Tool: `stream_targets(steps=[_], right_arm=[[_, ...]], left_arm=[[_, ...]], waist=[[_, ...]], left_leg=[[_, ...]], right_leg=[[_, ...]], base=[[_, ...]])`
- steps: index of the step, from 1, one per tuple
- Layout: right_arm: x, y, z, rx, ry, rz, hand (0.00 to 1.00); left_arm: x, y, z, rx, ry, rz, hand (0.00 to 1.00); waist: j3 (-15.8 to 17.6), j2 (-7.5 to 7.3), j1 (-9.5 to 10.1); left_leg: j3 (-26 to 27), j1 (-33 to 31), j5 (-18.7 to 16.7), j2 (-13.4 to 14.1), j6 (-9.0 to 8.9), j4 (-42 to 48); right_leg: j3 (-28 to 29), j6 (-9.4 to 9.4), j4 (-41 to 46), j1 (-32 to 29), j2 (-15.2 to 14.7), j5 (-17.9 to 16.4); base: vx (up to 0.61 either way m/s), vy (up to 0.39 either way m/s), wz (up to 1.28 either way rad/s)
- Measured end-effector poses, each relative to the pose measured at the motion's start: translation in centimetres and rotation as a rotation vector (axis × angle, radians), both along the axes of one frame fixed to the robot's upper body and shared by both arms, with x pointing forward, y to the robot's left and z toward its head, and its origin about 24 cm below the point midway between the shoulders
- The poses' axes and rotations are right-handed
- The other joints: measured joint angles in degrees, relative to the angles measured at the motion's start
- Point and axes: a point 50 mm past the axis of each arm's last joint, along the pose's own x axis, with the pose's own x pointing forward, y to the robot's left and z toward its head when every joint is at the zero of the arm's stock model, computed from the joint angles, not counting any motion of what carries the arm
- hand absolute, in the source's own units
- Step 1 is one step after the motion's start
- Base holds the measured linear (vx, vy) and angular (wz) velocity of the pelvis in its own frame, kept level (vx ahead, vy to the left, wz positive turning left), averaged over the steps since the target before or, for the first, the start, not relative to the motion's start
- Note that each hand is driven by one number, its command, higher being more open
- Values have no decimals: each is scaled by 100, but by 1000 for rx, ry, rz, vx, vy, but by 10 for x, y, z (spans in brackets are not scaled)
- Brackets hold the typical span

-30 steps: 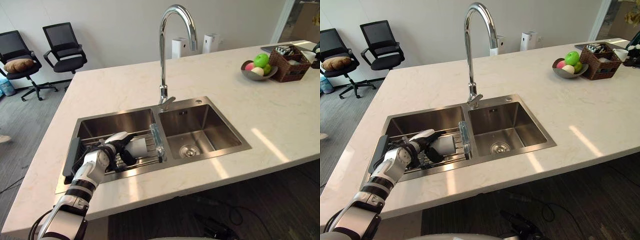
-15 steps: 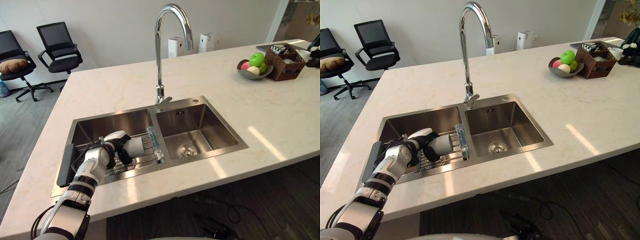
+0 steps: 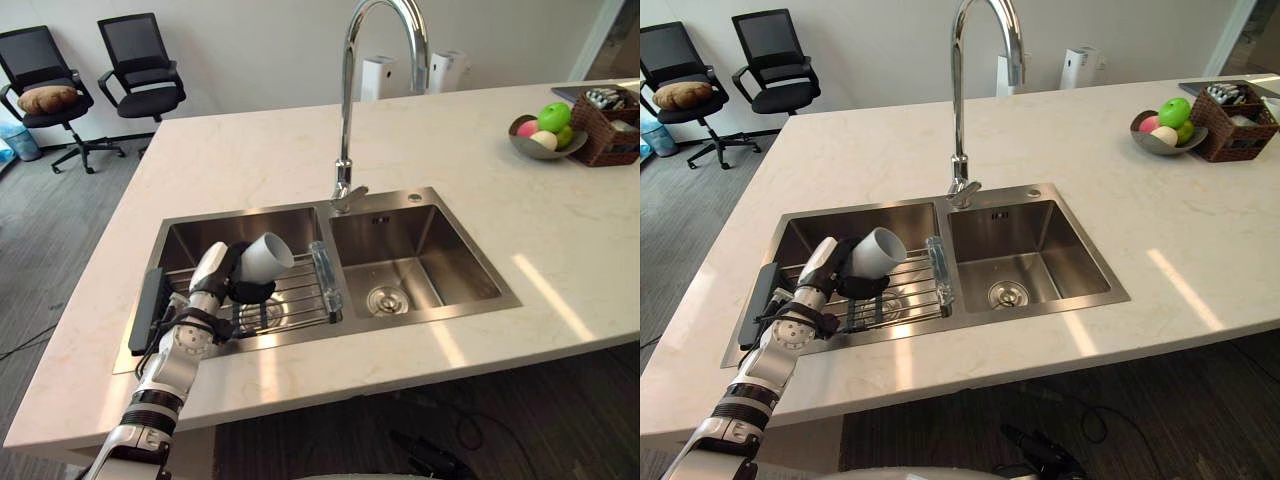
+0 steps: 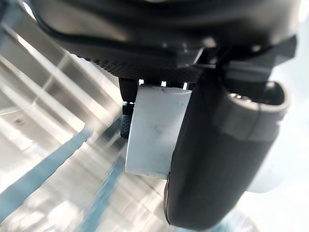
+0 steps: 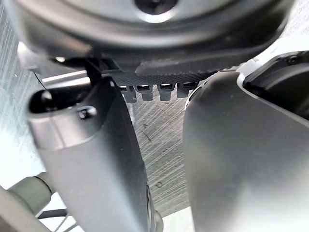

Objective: Walk over to the sink, pick up the cup, carry it to the dishwasher, place the cup inside the dishwasher, then close the dishwasher door

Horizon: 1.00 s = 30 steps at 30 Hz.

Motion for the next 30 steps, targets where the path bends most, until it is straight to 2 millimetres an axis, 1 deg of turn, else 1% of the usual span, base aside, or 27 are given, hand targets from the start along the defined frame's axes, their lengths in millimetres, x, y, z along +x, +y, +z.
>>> stream_targets(steps=[1,3,6,8,9,10,14,19,22,24,30], right_arm=[[-1,0,0,-1,3,-1,100],[-7,-2,-1,-3,12,-19,100],[-11,-3,-1,-3,17,-25,100],[-12,-3,-1,-3,21,-26,100],[-12,-2,-1,-3,21,-26,100],[-12,-2,-1,-2,20,-26,100],[-14,0,-2,0,27,-29,100],[-17,3,-4,11,47,-38,100],[-18,4,-5,12,52,-41,100],[-19,4,-5,14,57,-56,100],[-19,4,-5,12,59,-60,100]], left_arm=[[-1,1,5,-33,-36,17,0],[-7,7,24,-166,-170,80,0],[-16,11,39,-281,-297,132,0],[-28,15,48,-381,-388,170,0],[-31,15,49,-407,-405,177,0],[-38,16,50,-463,-436,190,0],[-51,11,48,-549,-457,190,0],[-61,9,42,-653,-462,208,0],[-66,2,49,-680,-498,192,0],[-68,-1,57,-694,-543,175,0],[-72,-4,69,-704,-609,155,0]], waist=[[-2,-4,21],[-8,-13,96],[-15,-22,209],[-26,-41,236],[-29,-46,239],[-35,-59,260],[-33,-113,352],[-48,-227,401],[-57,-245,465],[-58,-246,502],[-60,-242,516]], left_leg=[[-26,10,1,-4,2,1],[-95,59,5,-13,8,1],[-126,69,10,-13,15,-1],[-176,48,13,-16,13,-4],[-189,41,14,-17,11,-5],[-216,28,18,-21,13,-8],[-278,12,23,-27,20,-6],[-390,-40,35,-36,34,-3],[-405,-77,35,-38,35,-2],[-424,-78,35,-38,36,1],[-473,-76,40,-32,31,2]], right_leg=[[-23,2,3,22,-2,-9],[-95,-2,5,103,-35,-36],[-126,-6,8,113,-39,-49],[-178,9,2,117,-45,-64],[-192,9,0,117,-46,-64],[-223,12,-2,118,-51,-66],[-277,3,-3,132,-55,-60],[-361,6,-6,145,-69,-86],[-376,6,-5,121,-76,-88],[-395,0,-4,133,-73,-95],[-442,-8,-4,164,-65,-116]], base=[[-34,-14,20],[-58,-4,16],[-61,-9,8],[-47,-13,10],[-32,-13,12],[-16,-9,9],[6,-7,9],[11,-4,11],[2,1,1],[-12,-4,4],[-16,-5,4]])
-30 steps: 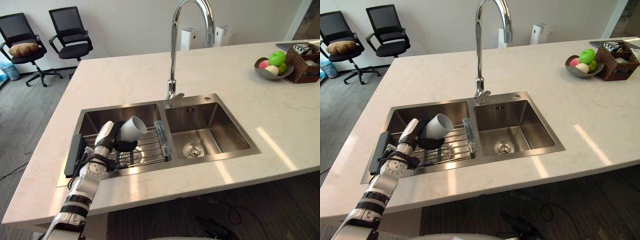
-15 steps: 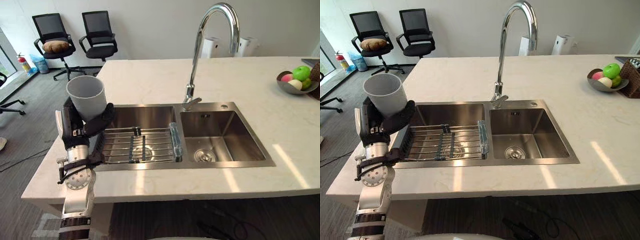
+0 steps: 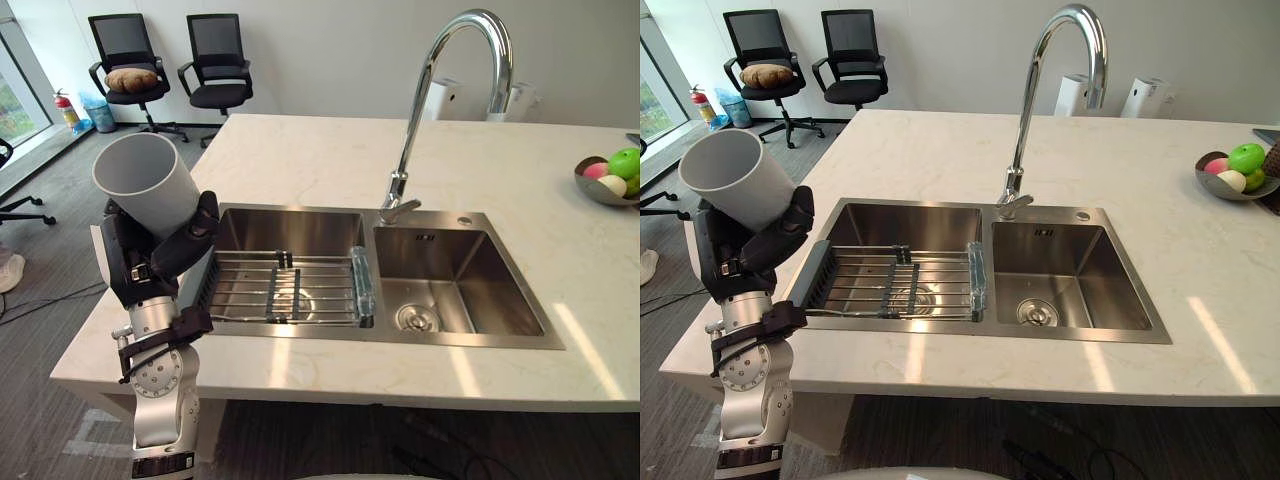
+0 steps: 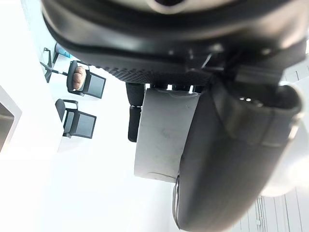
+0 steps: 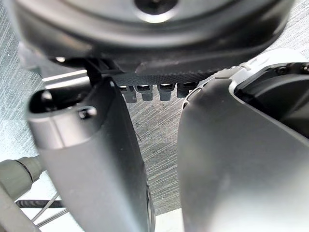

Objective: Walk over to the sink, pick up the cup, carry it to the dishwasher, place the cup inside the dishwasher, then close the dishwasher door

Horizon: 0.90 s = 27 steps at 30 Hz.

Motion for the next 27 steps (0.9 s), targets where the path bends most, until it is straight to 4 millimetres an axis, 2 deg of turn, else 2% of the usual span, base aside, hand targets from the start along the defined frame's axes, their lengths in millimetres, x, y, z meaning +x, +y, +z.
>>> stream_targets(steps=[7,10,12,13,17,19,20,21,22,23,24,25,26,27], right_arm=[[-1,1,-1,-4,10,7,100],[1,0,-1,-15,14,43,100],[2,-2,-1,-18,15,49,100],[2,-2,-1,-19,15,50,100],[-1,-10,0,-41,33,70,100],[4,-15,2,-51,27,81,100],[8,-15,1,-46,27,70,100],[15,-21,3,-64,14,74,100],[16,-24,4,-71,10,76,100],[16,-28,6,-86,4,81,100],[12,-34,7,-110,6,85,100],[12,-39,9,-127,-1,87,100],[11,-49,13,-167,-19,73,100],[11,-51,13,-178,-26,66,100]], left_arm=[[-2,0,0,-10,-7,20,0],[-6,0,-5,-11,17,33,0],[-17,-2,-7,-13,28,43,0],[-21,-2,-5,-9,23,48,0],[-44,-4,-1,34,15,100,0],[-49,-3,0,41,1,125,0],[-48,-3,2,34,-18,132,0],[-46,-8,2,29,-23,112,0],[-45,-10,1,27,-22,100,0],[-43,-17,0,12,-26,73,0],[-40,-25,1,5,-39,41,0],[-39,-30,2,3,-48,25,0],[-33,-39,4,-20,-69,-13,0],[-32,-41,4,-29,-74,-16,0]], waist=[[2,6,5],[27,46,19],[71,95,23],[96,114,33],[175,228,295],[193,228,356],[328,89,334],[442,126,332],[447,130,330],[431,158,301],[357,282,238],[318,391,219],[400,471,167],[434,481,90]], left_leg=[[12,-12,-13,6,1,33],[-83,-346,-301,70,17,672],[-386,-701,-443,114,25,1148],[-441,-733,-442,115,24,1146],[-959,-830,-102,38,-9,581],[-577,-1125,-341,109,272,597],[173,-1338,-540,212,711,1250],[1035,-1510,-682,489,927,2374],[1396,-1487,-715,617,977,2754],[2059,-1312,-717,946,990,3287],[2547,-1076,-435,1291,1243,3503],[2713,-997,-178,1428,1344,3475],[3123,-1009,-127,1321,1479,3424],[3249,-980,-106,1241,1506,3245]], right_leg=[[16,-3,1,9,4,-7],[-40,-6,7,18,-19,-9],[-297,-23,22,28,-17,-26],[-371,-29,43,28,-10,-45],[-1025,-68,288,-77,-24,-314],[-1431,-126,343,-250,-78,-300],[-1781,-203,370,-307,-326,-319],[-2071,-178,628,-369,-557,-347],[-2195,-163,701,-370,-648,-371],[-2506,-155,851,-358,-795,-407],[-2887,-119,1113,-340,-939,-520],[-3080,-84,1325,-336,-1020,-611],[-3502,-173,2035,-370,-1367,-830],[-3631,-85,2120,-394,-1439,-957]], base=[[0,0,0],[3,5,12],[0,-18,50],[-40,-24,66],[-101,-51,82],[-78,-50,109],[-46,51,137],[-36,88,135],[-10,90,128],[36,112,140],[32,118,154],[9,156,182],[-55,172,157],[-195,195,254]])
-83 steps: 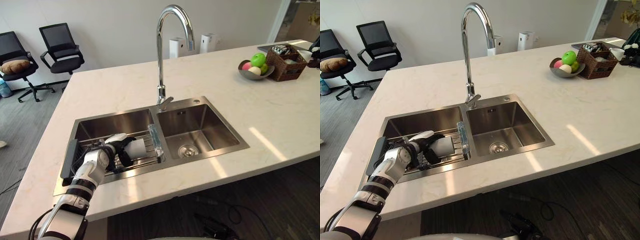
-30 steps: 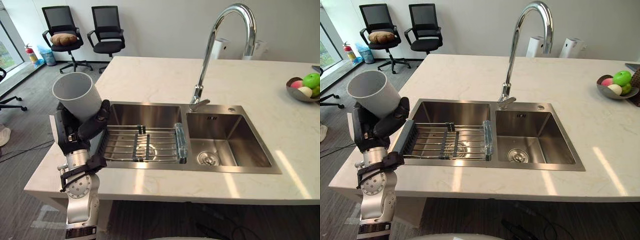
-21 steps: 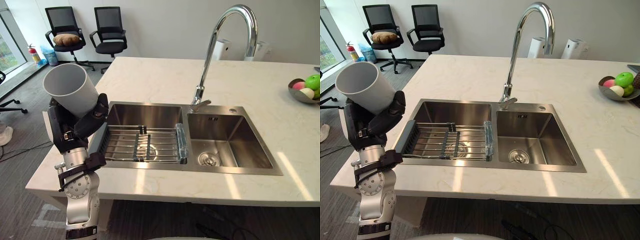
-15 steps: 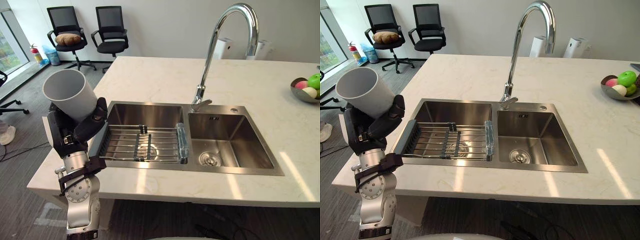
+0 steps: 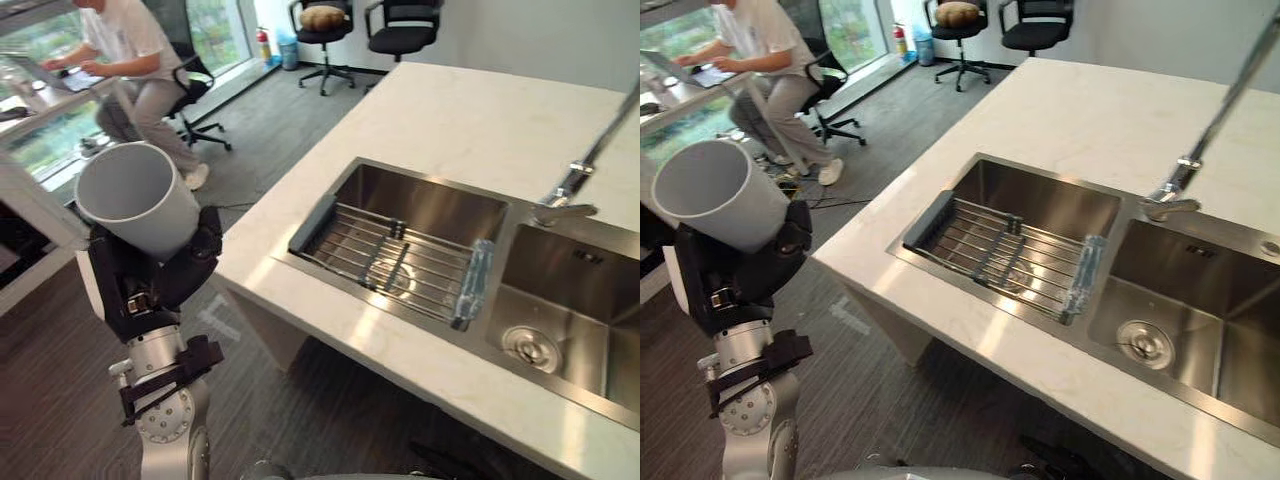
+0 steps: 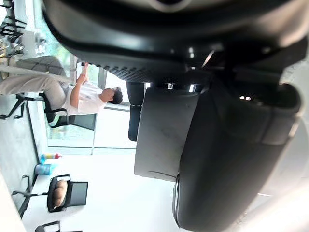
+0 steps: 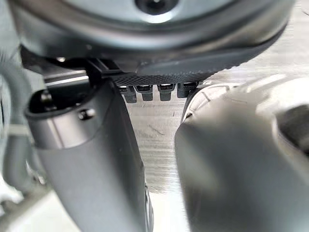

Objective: Walk over to the sink, pick up the cup, carry it to the dishwasher, place the cup inside the dishwasher, then close the dishwasher door

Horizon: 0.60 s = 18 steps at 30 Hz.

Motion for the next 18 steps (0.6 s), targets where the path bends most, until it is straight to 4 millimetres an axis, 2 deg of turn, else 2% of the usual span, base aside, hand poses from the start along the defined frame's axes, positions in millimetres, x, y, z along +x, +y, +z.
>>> stream_targets(steps=[1,2,3,4,6,7,8,9,10,11,12,13,14,15,16,17,18], right_arm=[[1,9,-3,18,-10,0,100],[3,11,-3,16,-9,1,100],[4,11,-4,7,0,5,100],[6,8,-3,-14,14,25,100],[8,2,-1,-55,23,56,100],[12,1,0,-73,24,74,100],[12,0,0,-82,20,70,100],[15,-2,2,-100,1,62,100],[15,-4,4,-108,-19,49,100],[18,-6,8,-107,-78,-16,100],[20,2,6,-73,-105,-74,100],[21,7,6,-54,-119,-91,100],[25,18,3,-16,-129,-101,100],[30,30,1,6,-135,-84,100],[34,33,1,6,-139,-81,100],[41,36,2,9,-148,-62,100],[49,38,3,20,-158,-45,100]], left_arm=[[2,2,4,-4,-39,18,0],[3,2,3,-7,-42,17,0],[3,2,1,-10,-32,20,0],[-1,2,-8,-28,9,36,0],[-6,1,-14,-51,37,46,0],[-7,1,-16,-58,47,50,0],[-8,2,-17,-62,53,50,0],[-9,2,-19,-65,62,44,0],[-7,0,-19,-66,65,29,0],[-1,-9,-20,-67,64,-30,0],[4,-17,-18,-56,38,-106,0],[8,-20,-18,-47,25,-141,0],[12,-22,-19,-26,23,-183,0],[13,-22,-22,-17,39,-188,0],[13,-22,-23,-17,46,-185,0],[12,-21,-25,-20,53,-179,0],[12,-21,-26,-21,58,-174,0]], waist=[[45,-156,-121],[72,-34,-82],[113,-27,-64],[124,28,-64],[68,137,-69],[102,104,-47],[114,89,-42],[150,33,-44],[165,8,-59],[174,22,-142],[184,49,-236],[198,36,-234],[210,-6,-164],[188,-41,-91],[174,-58,-70],[174,-47,-48],[166,-23,-32]], left_leg=[[146,121,-318,-400,-27,-802],[407,224,-521,-228,-222,-670],[667,368,-625,-112,-443,-602],[1149,791,-727,-24,-798,-760],[1067,1064,-642,-182,-1324,-1328],[814,998,-613,-566,-1293,-1619],[650,932,-653,-725,-1186,-1704],[247,797,-746,-1047,-1008,-1771],[-28,736,-769,-1206,-893,-1807],[-745,585,-771,-1419,-654,-1899],[-1537,302,-763,-1521,-492,-1915],[-1883,220,-742,-1606,-458,-1969],[-2440,186,-657,-1830,-370,-2120],[-2850,224,-617,-2044,-320,-2231],[-2986,258,-615,-2135,-316,-2276],[-3228,342,-611,-2261,-312,-2367],[-3370,428,-606,-2263,-306,-2407]], right_leg=[[-291,158,-765,222,156,379],[-492,144,-707,298,196,378],[-635,147,-666,372,194,370],[-978,161,-506,561,32,366],[-1365,187,-135,663,-281,380],[-1538,195,113,739,-660,476],[-1550,151,234,755,-781,533],[-1264,-27,579,760,-1120,668],[-919,-198,834,737,-1295,779],[289,-609,1373,502,-1435,953],[1767,-259,1505,239,-927,339],[2317,-143,1476,164,-615,94],[3048,9,1358,21,-157,-214],[3503,140,1185,-140,148,-423],[3667,208,1098,-239,283,-508],[3891,256,953,-539,520,-627],[4050,222,816,-908,813,-659]], base=[[-231,127,203],[-196,81,188],[-89,120,119],[-82,234,125],[-106,349,131],[-131,364,115],[-157,446,139],[-78,309,135],[-46,403,231],[6,292,312],[25,214,342],[65,61,327],[113,16,266],[138,8,226],[183,-9,165],[221,-9,103],[240,-9,76]])
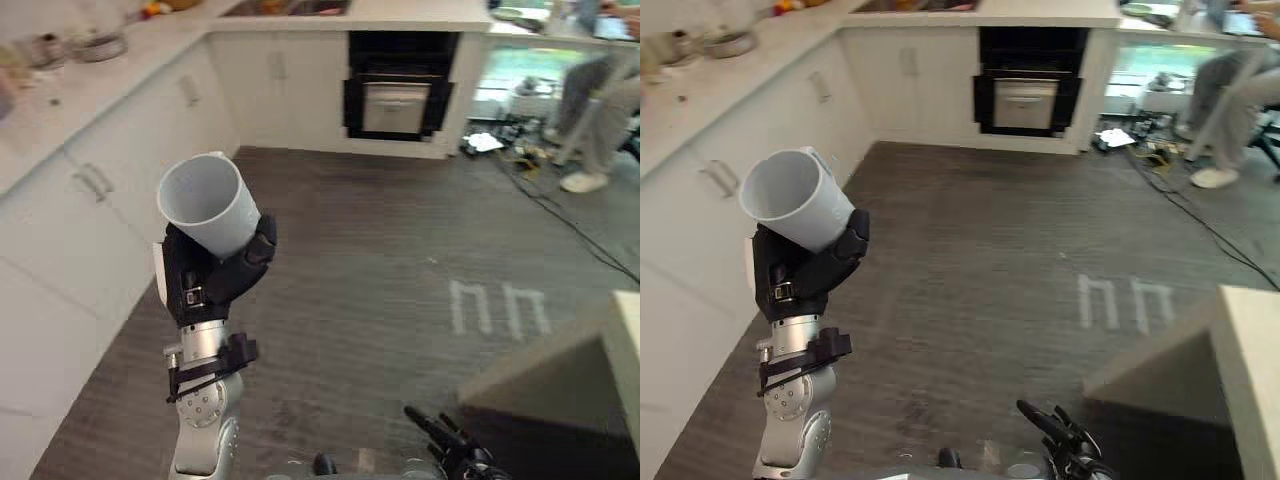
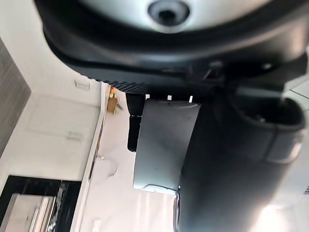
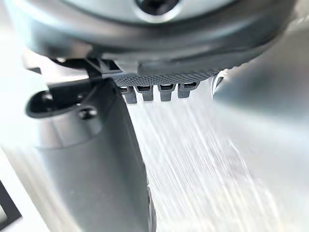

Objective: Walk over to the sink, pick up the cup, carry it to the dishwasher, place the cup inside the dishwasher, then close the dishwasher door

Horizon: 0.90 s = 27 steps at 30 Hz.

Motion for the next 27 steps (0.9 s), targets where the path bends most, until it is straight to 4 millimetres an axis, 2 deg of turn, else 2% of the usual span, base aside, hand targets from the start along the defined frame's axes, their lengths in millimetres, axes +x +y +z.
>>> stream_targets(steps=[1,3,4,5,6,7,8,9,10,11,12,16,18,19,20,21,22,23,25,27], right_arm=[[4,1,1,7,-5,7,100],[11,11,2,46,-19,20,100],[11,13,2,52,-18,25,100],[10,15,2,60,-14,32,100],[6,17,2,65,-5,35,100],[2,21,0,72,6,38,100],[-7,24,-2,83,23,30,100],[-9,22,-2,81,26,12,100],[-13,13,-1,66,31,-2,100],[-14,13,-1,64,33,2,100],[-42,25,2,96,62,-73,100],[-45,25,2,95,68,-75,100],[-49,26,1,89,68,-81,100],[-57,25,1,84,61,-89,100],[-68,29,-1,89,64,-90,100],[-79,35,-5,100,84,-88,100],[-88,39,-7,105,101,-85,100],[-93,38,-9,90,89,-103,100],[-89,37,-9,75,41,-76,100],[-84,35,-8,44,-33,-21,100]], left_arm=[[1,-1,0,1,3,-1,0],[7,-18,0,13,15,-71,0],[7,-23,1,13,12,-96,0],[8,-34,3,15,3,-150,0],[8,-42,4,30,-7,-186,0],[8,-49,6,45,-19,-222,0],[8,-54,9,66,-38,-262,0],[9,-56,8,71,-45,-277,0],[8,-63,8,55,-44,-303,0],[7,-64,10,56,-55,-311,0],[4,-69,28,83,-160,-376,0],[4,-68,28,81,-160,-370,0],[5,-64,28,78,-158,-348,0],[4,-61,27,67,-153,-336,0],[5,-58,26,59,-147,-320,0],[6,-58,24,57,-140,-318,0],[6,-59,24,56,-136,-318,0],[8,-55,23,43,-122,-291,0],[10,-48,23,29,-107,-240,0],[14,-28,24,-5,-102,-124,0]], waist=[[-3,6,-8],[9,32,-67],[21,50,-89],[0,-7,-131],[-5,-26,-152],[-36,-133,-176],[-103,-348,-204],[-54,-337,-195],[-101,-111,-181],[-123,-83,-179],[-784,-503,47],[-785,-508,10],[-839,-494,20],[-971,-467,35],[-1127,-560,-9],[-1203,-651,-125],[-1225,-661,-170],[-1131,-754,-230],[-980,-774,-226],[-757,-809,-216]], left_leg=[[-65,45,-20,33,-35,-6],[-375,229,-170,246,-270,63],[-470,264,-222,294,-342,109],[-697,334,-362,360,-436,266],[-888,354,-517,360,-522,456],[-1105,363,-720,318,-610,723],[-1412,369,-1070,140,-643,1109],[-1531,400,-1282,153,-633,1345],[-1633,336,-1562,431,-860,1807],[-1625,334,-1608,509,-889,1857],[-1585,402,-1792,707,-848,1981],[-1540,427,-1794,713,-845,1985],[-1252,588,-1768,821,-870,1827],[-1041,702,-1724,892,-905,1595],[-942,776,-1710,941,-922,1458],[-915,780,-1707,1005,-927,1450],[-789,776,-1689,1062,-954,1475],[-243,817,-1655,1108,-1009,1504],[-90,908,-1635,1083,-1046,1511],[257,831,-1667,1113,-1014,1721]], right_leg=[[79,-3,-74,-175,170,1],[555,-72,-300,-727,804,76],[691,-102,-332,-844,918,130],[973,-85,-374,-1015,1066,315],[1213,-88,-394,-1075,1089,495],[1461,-116,-479,-1054,1027,730],[1639,-201,-464,-942,722,1195],[1484,-166,-206,-927,686,1137],[1130,-265,89,-822,788,790],[1011,-323,177,-802,814,679],[651,-450,543,-658,808,380],[654,-447,550,-674,841,378],[603,-494,523,-707,850,254],[249,-488,542,-739,657,258],[-151,-446,553,-753,468,290],[-286,-512,555,-730,462,273],[-351,-539,579,-717,455,248],[-458,-544,712,-718,359,182],[-627,-535,898,-724,221,141],[-995,-543,1092,-751,-3,61]], base=[[268,-31,46],[347,-101,53],[371,-153,77],[265,-127,86],[343,-194,109],[353,-258,132],[357,-299,118],[315,-308,129],[218,-226,89],[147,-149,69],[48,-45,19],[-2,0,-8],[-6,7,-64],[95,8,-78],[126,-7,-50],[140,-52,-1],[95,-76,28],[68,-65,21],[8,-41,8],[-113,-66,7]])
